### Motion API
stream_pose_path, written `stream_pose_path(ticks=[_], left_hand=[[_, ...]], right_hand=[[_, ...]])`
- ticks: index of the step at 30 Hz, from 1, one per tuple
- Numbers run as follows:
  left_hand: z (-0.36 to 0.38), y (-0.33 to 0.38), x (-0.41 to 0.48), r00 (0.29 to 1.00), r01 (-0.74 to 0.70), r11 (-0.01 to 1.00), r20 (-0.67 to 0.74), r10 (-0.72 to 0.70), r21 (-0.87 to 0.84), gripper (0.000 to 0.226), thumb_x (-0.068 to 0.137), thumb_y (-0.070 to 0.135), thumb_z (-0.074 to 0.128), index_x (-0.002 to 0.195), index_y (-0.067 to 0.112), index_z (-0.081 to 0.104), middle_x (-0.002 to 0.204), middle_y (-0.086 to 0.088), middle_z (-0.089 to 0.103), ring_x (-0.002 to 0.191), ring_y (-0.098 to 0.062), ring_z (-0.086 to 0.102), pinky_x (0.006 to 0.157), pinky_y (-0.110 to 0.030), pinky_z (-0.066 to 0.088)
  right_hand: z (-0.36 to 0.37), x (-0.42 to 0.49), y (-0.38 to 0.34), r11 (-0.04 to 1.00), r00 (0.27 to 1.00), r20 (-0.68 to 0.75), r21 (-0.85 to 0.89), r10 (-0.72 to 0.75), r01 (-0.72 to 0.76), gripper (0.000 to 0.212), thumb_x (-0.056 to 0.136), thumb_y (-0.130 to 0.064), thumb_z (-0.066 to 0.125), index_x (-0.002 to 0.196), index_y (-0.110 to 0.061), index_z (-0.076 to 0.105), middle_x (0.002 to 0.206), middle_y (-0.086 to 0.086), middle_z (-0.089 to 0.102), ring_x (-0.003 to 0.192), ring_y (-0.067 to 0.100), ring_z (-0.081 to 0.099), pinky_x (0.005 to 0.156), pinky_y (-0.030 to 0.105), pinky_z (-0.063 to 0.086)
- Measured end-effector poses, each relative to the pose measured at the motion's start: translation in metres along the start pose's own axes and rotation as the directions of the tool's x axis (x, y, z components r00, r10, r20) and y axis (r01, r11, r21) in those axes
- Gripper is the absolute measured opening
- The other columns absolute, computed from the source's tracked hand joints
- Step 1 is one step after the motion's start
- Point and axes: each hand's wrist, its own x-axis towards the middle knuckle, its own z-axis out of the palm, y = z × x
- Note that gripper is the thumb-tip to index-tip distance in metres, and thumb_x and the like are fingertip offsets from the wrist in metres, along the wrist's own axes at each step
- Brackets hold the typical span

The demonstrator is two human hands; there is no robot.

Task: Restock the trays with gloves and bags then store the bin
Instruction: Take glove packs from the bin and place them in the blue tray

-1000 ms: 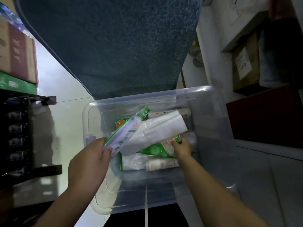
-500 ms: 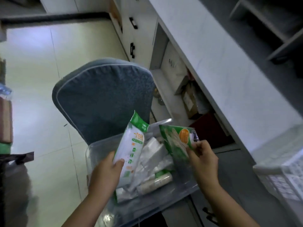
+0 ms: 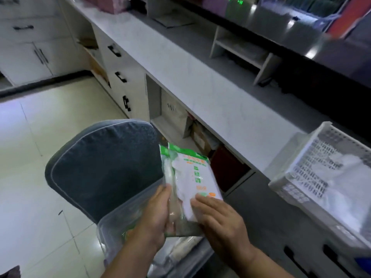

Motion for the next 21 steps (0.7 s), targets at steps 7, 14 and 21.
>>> stream_pose_path(ticks=[7,14,21], left_hand=[[0.062,-0.021,-0.005,0.982,-0.132,0.935,0.169,0.079,0.329,0.043,0.081,0.003,0.065,0.119,0.017,0.052,0.11,-0.014,0.069,0.094,-0.033,0.069,0.081,-0.056,0.055],[0.153,-0.039,-0.023,0.905,-0.309,0.87,0.401,0.144,0.385,0.046,0.075,-0.005,0.069,0.109,0.023,0.057,0.105,-0.014,0.071,0.092,-0.035,0.069,0.082,-0.057,0.054],[0.282,-0.098,-0.077,0.795,-0.322,0.856,0.607,0.011,0.406,0.046,0.07,0.001,0.068,0.113,0.016,0.057,0.103,-0.017,0.072,0.094,-0.037,0.069,0.085,-0.057,0.052]], right_hand=[[-0.063,-0.036,0.02,0.993,0.995,0.095,-0.11,-0.025,0.035,0.014,0.09,-0.024,0.058,0.085,-0.014,0.065,0.121,0.002,0.066,0.121,0.014,0.056,0.095,0.034,0.05],[-0.163,-0.073,0.043,0.788,0.765,-0.192,0.13,0.615,-0.601,0.027,0.084,-0.045,0.059,0.102,-0.024,0.06,0.125,-0.003,0.06,0.12,0.012,0.052,0.098,0.031,0.046],[-0.304,-0.11,0.073,-0.066,0.092,0.163,0.76,0.982,-0.647,0.029,0.089,-0.023,0.057,0.117,-0.02,0.048,0.107,0.001,0.066,0.09,0.021,0.07,0.075,0.038,0.059]])
